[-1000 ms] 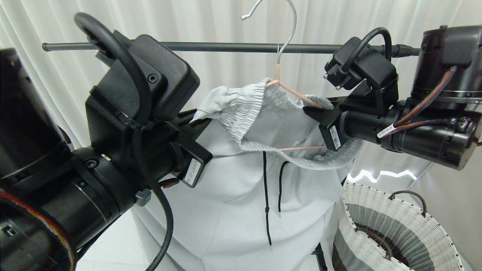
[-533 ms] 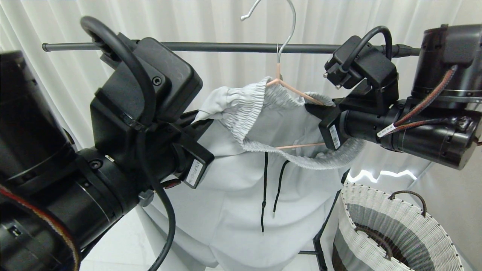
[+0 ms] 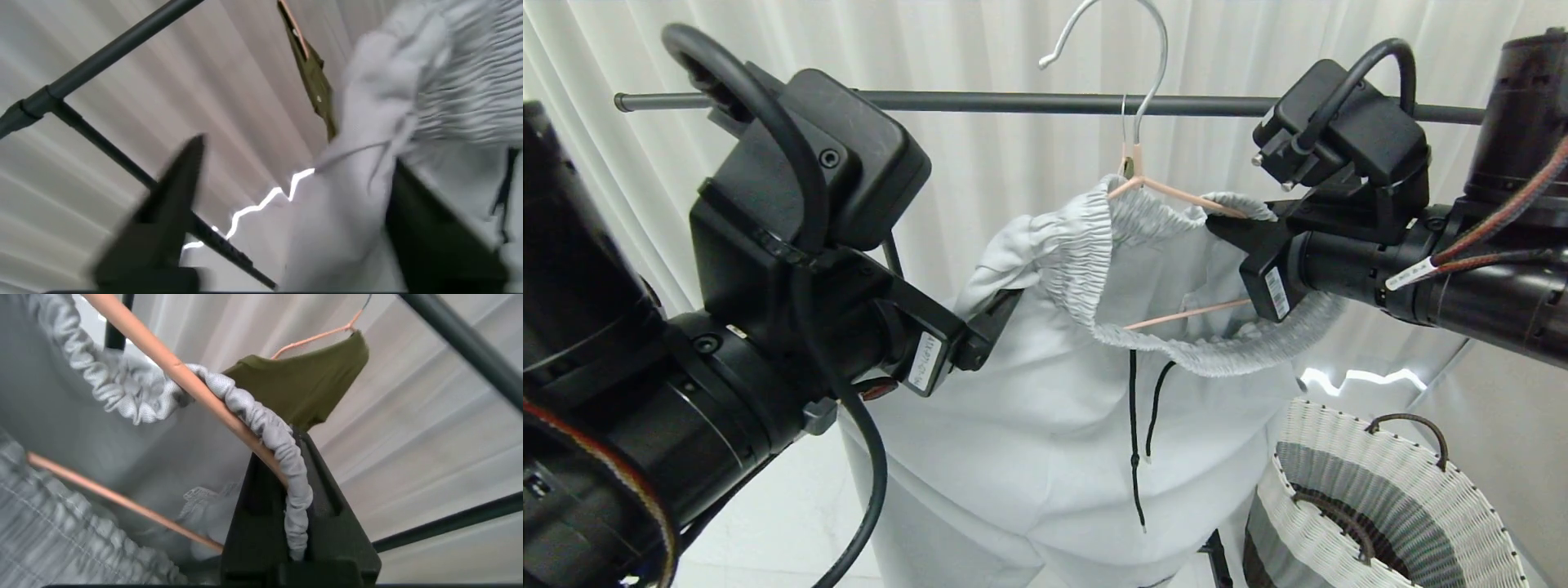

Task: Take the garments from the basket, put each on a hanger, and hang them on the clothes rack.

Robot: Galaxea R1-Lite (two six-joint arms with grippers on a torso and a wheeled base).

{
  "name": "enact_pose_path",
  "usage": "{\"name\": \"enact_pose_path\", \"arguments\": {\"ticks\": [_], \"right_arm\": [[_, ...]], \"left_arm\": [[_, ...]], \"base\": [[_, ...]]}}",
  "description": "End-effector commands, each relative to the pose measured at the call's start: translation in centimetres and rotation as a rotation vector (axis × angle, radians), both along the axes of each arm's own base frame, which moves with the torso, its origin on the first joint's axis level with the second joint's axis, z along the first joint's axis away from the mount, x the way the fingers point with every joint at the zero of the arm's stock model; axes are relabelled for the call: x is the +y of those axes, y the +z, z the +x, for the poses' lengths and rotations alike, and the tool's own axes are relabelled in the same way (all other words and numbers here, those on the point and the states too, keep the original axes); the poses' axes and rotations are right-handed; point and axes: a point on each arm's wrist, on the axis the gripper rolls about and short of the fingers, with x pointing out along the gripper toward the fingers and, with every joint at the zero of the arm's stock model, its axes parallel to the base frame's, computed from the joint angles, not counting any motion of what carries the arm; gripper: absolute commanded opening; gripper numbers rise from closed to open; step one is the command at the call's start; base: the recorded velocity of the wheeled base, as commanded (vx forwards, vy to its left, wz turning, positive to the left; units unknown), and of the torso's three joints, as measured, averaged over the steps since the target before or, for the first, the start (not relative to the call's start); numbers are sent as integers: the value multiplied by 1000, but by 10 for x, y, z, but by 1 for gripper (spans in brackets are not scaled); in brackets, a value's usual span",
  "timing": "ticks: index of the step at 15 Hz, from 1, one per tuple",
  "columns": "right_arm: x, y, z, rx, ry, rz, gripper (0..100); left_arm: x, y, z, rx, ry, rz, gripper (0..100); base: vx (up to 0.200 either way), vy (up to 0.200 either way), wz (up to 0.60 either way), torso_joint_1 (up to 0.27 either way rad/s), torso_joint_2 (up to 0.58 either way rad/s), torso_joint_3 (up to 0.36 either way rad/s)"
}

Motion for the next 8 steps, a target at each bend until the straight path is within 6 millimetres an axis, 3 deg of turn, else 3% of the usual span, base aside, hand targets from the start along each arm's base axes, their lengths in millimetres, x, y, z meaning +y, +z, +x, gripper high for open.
{"name": "enact_pose_path", "arguments": {"ticks": [1,5,8], "right_arm": [[-7,2,-4,-9,-7,6,0],[-10,3,2,-10,-33,10,0],[-14,5,6,-14,-54,12,0]], "left_arm": [[2,1,-2,4,-4,-25,100],[-3,4,-14,13,-82,-70,100],[-5,-8,-22,45,-122,-51,100]], "base": [[0,0,0,0,0,0],[0,0,0,0,0,0],[0,0,0,0,0,0]]}}
